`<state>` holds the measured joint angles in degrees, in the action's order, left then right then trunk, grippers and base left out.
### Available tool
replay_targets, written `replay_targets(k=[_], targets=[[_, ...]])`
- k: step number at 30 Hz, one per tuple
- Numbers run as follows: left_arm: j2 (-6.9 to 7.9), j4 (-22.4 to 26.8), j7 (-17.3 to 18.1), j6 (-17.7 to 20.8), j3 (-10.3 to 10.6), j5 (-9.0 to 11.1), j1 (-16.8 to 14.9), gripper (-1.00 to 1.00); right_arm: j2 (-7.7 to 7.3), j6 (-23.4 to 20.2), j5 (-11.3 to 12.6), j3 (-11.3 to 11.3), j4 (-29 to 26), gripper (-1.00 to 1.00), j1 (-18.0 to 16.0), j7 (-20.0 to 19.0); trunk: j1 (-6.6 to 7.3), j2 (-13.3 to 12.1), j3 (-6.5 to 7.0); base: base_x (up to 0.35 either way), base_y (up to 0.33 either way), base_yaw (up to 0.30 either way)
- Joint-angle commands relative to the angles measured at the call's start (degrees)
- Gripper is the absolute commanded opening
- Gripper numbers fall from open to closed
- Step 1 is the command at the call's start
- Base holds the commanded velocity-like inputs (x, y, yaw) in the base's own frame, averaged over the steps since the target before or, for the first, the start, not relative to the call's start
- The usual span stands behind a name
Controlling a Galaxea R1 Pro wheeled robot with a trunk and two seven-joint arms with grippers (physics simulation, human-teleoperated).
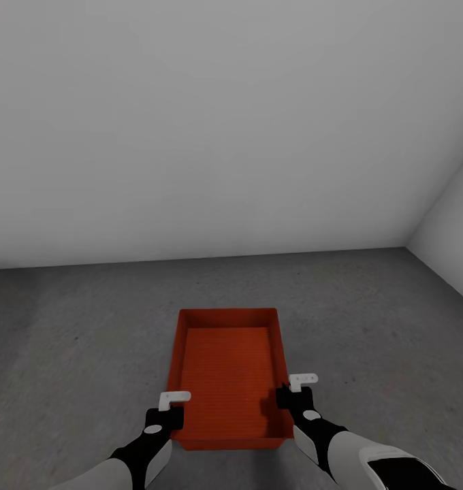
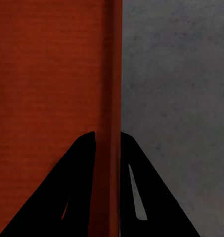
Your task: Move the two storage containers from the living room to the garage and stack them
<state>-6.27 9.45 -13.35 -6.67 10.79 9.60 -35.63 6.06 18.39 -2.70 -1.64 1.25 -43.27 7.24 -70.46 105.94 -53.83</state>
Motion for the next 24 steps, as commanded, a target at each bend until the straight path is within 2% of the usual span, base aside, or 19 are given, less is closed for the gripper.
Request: replay_targets(k=[1, 21, 22, 24], targets=[[0.56, -0.2, -0.5, -0.3, -2.9, 0.2, 0.0, -1.00, 0.00, 1.6, 0.5, 2.4, -0.1, -1.00, -0.1, 1.2, -0.79, 0.0, -0.04, 0.000, 0.000, 0.000], [0.65, -0.3, -0.5, -0.3, -2.9, 0.2, 0.0, -1.00, -0.05, 1.6, 0.3, 2.4, -0.1, -1.00, -0.1, 1.1, -0.79, 0.0, -0.04, 0.000, 0.000, 0.000], [0.65, -0.3, -0.5, -0.3, -2.9, 0.2, 0.0, 1.00, -0.04, 1.6, 0.3, 2.4, -0.1, 1.00, -0.1, 1.1, -0.79, 0.0, -0.04, 0.000, 0.000, 0.000], [0.65, -0.4, -0.5, -0.2, -2.9, 0.3, 0.0, 1.00, -0.06, 1.6, 0.4, 2.4, -0.1, 1.00, -0.1, 1.1, -0.79, 0.0, -0.04, 0.000, 0.000, 0.000]])
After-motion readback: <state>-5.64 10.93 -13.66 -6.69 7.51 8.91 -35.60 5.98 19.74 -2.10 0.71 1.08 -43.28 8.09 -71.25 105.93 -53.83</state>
